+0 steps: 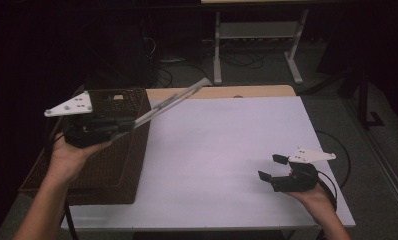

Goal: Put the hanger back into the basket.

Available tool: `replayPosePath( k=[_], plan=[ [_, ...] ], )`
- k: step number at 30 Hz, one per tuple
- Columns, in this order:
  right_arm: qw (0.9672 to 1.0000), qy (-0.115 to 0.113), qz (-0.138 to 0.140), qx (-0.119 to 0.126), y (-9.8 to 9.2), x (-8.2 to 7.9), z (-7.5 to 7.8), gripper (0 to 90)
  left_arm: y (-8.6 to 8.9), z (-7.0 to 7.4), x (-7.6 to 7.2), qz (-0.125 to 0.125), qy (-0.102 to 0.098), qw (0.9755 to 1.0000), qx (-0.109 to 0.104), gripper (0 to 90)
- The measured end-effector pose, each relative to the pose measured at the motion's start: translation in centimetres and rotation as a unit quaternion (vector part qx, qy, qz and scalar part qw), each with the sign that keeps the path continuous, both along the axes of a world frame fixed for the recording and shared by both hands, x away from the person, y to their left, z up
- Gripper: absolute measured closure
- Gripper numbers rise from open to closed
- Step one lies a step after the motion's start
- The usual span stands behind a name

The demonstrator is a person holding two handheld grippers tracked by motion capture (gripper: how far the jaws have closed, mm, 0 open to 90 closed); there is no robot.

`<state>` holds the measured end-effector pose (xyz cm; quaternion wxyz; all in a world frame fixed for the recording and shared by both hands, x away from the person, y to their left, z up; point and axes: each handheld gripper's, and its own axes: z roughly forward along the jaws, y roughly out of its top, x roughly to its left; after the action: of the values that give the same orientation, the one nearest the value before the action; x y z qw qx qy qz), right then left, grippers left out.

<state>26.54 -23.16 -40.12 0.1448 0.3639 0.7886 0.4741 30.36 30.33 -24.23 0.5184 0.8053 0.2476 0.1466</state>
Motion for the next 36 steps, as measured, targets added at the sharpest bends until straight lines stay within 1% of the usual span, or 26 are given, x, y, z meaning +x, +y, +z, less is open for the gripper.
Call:
replayPosePath(
  k=[3,4,5,9,11,12,14,19,23,26,27,31,36],
  plan=[
    [1.0,0.0,0.001,-0.001,0.1,0.0,0.0,19.5,1.8,0.2,-0.2,0.015,-0.003,0.9999,0.0,82.8],
    [1.0,-0.001,0.002,-0.002,0.1,0.1,0.0,19.4,2.4,0.2,-0.3,0.021,-0.002,0.9998,-0.001,82.8],
    [1.0,0.0,0.001,-0.002,0.1,0.0,0.0,19.5,3.0,0.2,-0.4,0.027,-0.002,0.9996,-0.006,82.8],
    [1.0,0.0,0.001,-0.002,0.1,0.1,-0.1,19.4,5.4,0.0,-0.8,0.051,-0.002,0.9987,-0.006,82.8],
    [1.0,0.0,-0.001,-0.003,0.1,0.1,-0.1,19.5,6.8,-0.2,-1.1,0.065,0.0,0.9978,-0.007,82.8],
    [1.0,0.0,-0.001,-0.003,0.1,0.1,-0.1,19.4,7.1,-0.3,-1.2,0.07,-0.001,0.9975,-0.008,82.9],
    [1.0,0.001,-0.001,-0.004,0.0,0.1,-0.1,19.4,8.3,-0.6,-1.6,0.084,0.005,0.9965,-0.006,82.8],
    [1.0,0.002,-0.003,-0.005,-0.2,0.2,-0.1,19.4,10.6,-1.3,-2.3,0.107,0.013,0.9941,-0.002,82.8],
    [1.0,0.002,-0.004,-0.006,-0.1,0.3,-0.2,19.4,12.0,-1.8,-2.7,0.124,0.017,0.9922,0.002,82.8],
    [1.0,0.003,-0.004,-0.007,0.0,0.3,-0.2,19.4,12.6,-2.2,-2.9,0.133,0.023,0.9909,-0.003,82.7],
    [1.0,0.002,-0.003,-0.008,0.0,0.3,-0.2,19.4,12.8,-2.3,-2.8,0.135,0.025,0.9905,0.002,82.7],
    [1.0,0.003,-0.003,-0.008,0.0,0.3,-0.2,19.4,13.1,-3.1,-2.7,0.141,0.035,0.9894,0.006,82.7],
    [0.9999,0.003,-0.006,-0.008,-0.1,0.4,-0.2,19.4,13.2,-4.0,-2.2,0.145,0.052,0.9878,0.02,82.7]
  ],
)
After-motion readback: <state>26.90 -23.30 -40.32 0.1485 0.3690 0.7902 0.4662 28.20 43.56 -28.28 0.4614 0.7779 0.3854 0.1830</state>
